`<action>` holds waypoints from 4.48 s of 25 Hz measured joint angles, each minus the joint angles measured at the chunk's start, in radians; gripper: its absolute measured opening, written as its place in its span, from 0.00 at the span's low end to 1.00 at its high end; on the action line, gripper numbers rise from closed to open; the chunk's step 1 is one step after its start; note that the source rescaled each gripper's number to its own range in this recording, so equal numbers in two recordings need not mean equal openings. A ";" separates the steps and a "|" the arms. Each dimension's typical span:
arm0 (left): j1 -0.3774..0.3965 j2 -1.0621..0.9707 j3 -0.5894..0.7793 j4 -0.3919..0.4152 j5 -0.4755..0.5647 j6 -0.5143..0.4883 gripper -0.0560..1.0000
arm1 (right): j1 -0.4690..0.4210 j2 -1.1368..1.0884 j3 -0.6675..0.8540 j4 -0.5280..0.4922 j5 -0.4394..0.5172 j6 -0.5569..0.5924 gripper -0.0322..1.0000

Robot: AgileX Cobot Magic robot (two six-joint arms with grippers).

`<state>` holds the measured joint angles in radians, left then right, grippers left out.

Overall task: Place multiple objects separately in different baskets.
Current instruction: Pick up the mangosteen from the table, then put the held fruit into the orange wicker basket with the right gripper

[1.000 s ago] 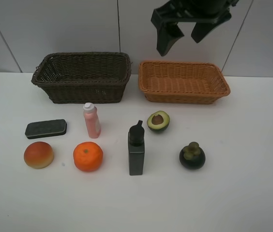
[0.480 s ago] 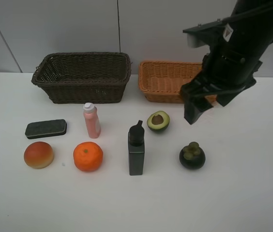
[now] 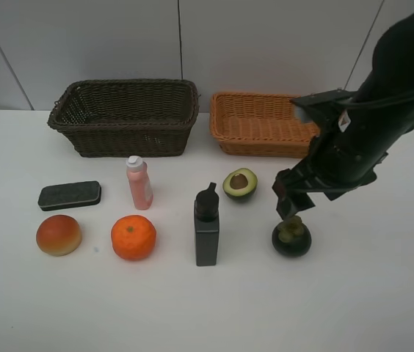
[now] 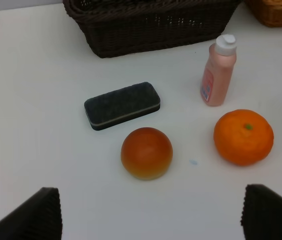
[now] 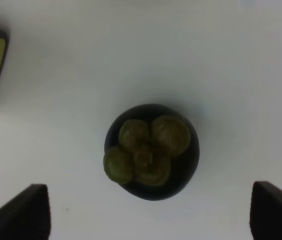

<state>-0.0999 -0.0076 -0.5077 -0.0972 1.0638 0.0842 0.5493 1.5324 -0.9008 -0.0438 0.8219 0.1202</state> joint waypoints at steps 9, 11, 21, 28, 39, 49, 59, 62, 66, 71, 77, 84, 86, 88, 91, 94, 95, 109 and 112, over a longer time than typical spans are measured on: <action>0.000 0.000 0.000 0.000 0.000 0.000 0.85 | 0.000 0.127 0.044 0.044 -0.075 0.000 1.00; 0.000 0.000 0.000 0.000 0.000 0.000 0.85 | 0.000 0.158 0.044 0.044 -0.087 0.000 1.00; 0.000 0.000 0.000 0.000 0.000 0.000 0.85 | 0.000 0.240 0.044 0.044 -0.141 0.000 1.00; 0.000 0.000 0.000 0.000 0.000 0.000 0.85 | 0.000 0.280 0.044 0.044 -0.171 0.000 1.00; 0.000 0.000 0.000 0.000 0.000 0.000 0.85 | 0.000 0.282 0.044 0.044 -0.176 0.001 0.77; 0.000 0.000 0.000 0.000 0.000 0.000 0.85 | 0.000 0.282 0.042 0.044 -0.171 0.002 0.77; 0.000 0.000 0.000 0.000 0.000 0.000 0.85 | -0.039 0.194 -0.161 0.031 0.039 0.002 0.77; 0.000 0.000 0.000 0.000 0.000 0.000 0.85 | -0.080 0.172 -0.271 0.003 0.133 0.004 0.77; 0.000 0.000 0.000 0.000 0.000 0.000 0.85 | -0.140 0.170 -0.417 -0.065 0.217 0.025 0.77; 0.000 0.000 0.000 0.000 0.000 0.000 0.85 | -0.227 0.182 -0.558 -0.092 0.218 0.027 0.77; 0.000 0.000 0.000 0.000 0.000 0.000 0.85 | -0.329 0.268 -0.612 -0.095 0.141 0.026 0.77; 0.000 0.000 0.000 0.000 0.000 0.000 0.85 | -0.372 0.376 -0.618 -0.136 -0.073 0.026 0.77; 0.000 0.000 0.000 0.000 0.000 0.000 0.85 | -0.372 0.401 -0.618 -0.149 -0.127 0.026 0.77; 0.000 0.000 0.000 0.000 0.000 0.000 0.85 | -0.372 0.432 -0.618 -0.153 -0.166 0.026 0.77; 0.000 0.000 0.000 0.000 0.000 0.000 0.85 | -0.372 0.480 -0.618 -0.160 -0.206 0.028 0.77; 0.000 0.000 0.000 0.000 0.000 0.000 0.85 | -0.375 0.528 -0.618 -0.160 -0.230 0.028 0.77; 0.000 0.000 0.000 0.000 0.000 0.000 0.85 | -0.378 0.541 -0.618 -0.159 -0.238 0.028 0.77; 0.000 0.000 0.000 0.000 0.000 0.000 0.85 | -0.383 0.559 -0.618 -0.132 -0.260 0.028 0.77; 0.000 0.000 0.000 0.000 0.000 0.000 0.85 | -0.383 0.559 -0.618 -0.117 -0.252 0.028 0.77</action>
<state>-0.0999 -0.0076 -0.5077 -0.0972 1.0638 0.0842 0.1660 2.0914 -1.5190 -0.1603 0.5702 0.1485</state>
